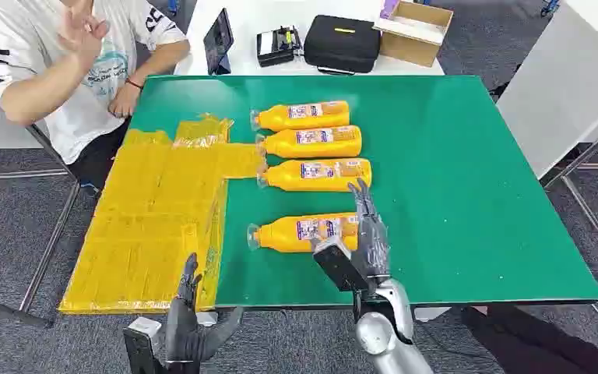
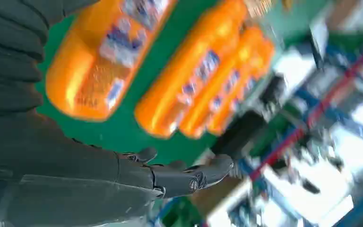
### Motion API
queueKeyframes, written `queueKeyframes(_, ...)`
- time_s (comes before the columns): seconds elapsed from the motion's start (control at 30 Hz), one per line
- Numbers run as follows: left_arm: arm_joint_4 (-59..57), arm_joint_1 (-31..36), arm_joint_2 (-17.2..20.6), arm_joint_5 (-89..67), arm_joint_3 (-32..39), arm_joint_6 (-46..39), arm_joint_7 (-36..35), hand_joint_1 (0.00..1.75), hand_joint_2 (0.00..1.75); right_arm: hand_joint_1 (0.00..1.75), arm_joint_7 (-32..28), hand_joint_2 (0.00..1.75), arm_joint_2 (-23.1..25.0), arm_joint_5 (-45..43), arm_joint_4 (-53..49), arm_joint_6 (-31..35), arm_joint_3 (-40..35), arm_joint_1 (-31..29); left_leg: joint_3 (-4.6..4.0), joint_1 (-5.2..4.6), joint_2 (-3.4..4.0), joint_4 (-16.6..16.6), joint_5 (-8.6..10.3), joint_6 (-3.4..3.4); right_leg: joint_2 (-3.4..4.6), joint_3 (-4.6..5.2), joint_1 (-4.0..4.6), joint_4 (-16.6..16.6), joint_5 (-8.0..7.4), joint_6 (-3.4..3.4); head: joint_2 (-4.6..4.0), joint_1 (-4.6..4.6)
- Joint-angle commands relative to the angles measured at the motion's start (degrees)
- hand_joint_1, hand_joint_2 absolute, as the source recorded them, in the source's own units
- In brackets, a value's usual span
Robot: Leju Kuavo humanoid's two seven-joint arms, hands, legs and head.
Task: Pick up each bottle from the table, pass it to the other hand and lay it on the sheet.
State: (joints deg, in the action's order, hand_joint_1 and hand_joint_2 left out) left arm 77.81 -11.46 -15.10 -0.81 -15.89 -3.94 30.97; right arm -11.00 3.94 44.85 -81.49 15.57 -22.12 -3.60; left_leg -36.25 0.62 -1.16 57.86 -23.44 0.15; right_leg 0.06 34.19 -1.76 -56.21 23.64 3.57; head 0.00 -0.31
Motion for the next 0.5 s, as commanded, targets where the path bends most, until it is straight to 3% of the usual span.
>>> queueKeyframes(0.03, -5.23, 2.75, -1.39, -1.84, 4.26, 2.03, -0.83, 0.0, 1.75, 0.0, 3.3, 1.75, -6.41, 0.52, 10.97, -7.82, -7.31, -8.26, 0.29, 0.07, 0.17, -0.05, -0.09, 0.02, 0.09, -0.31, 0.12, 0.14, 0.02, -0.18, 0.0, 0.0)
queueKeyframes(0.27, -5.57, 2.87, -1.45, -2.02, 4.36, 2.22, -0.84, 0.0, 1.75, 0.0, 3.49, 1.75, -6.47, 0.25, 11.54, -8.27, -7.59, -8.81, 0.42, 0.08, 0.14, -0.03, -0.12, 0.07, 0.0, -0.49, 0.15, 0.13, 0.09, -0.26, 0.0, 0.0)
queueKeyframes(0.5, -8.37, 4.59, -1.93, -3.21, 5.01, 3.42, -1.17, 0.0, 1.75, 0.0, 5.06, 1.75, -7.83, 0.88, 18.62, -12.52, -14.08, -15.82, 0.46, 0.07, 0.3, -0.01, -0.13, 0.08, 0.16, -0.47, 0.14, 0.12, 0.04, -0.26, 0.0, 0.0)
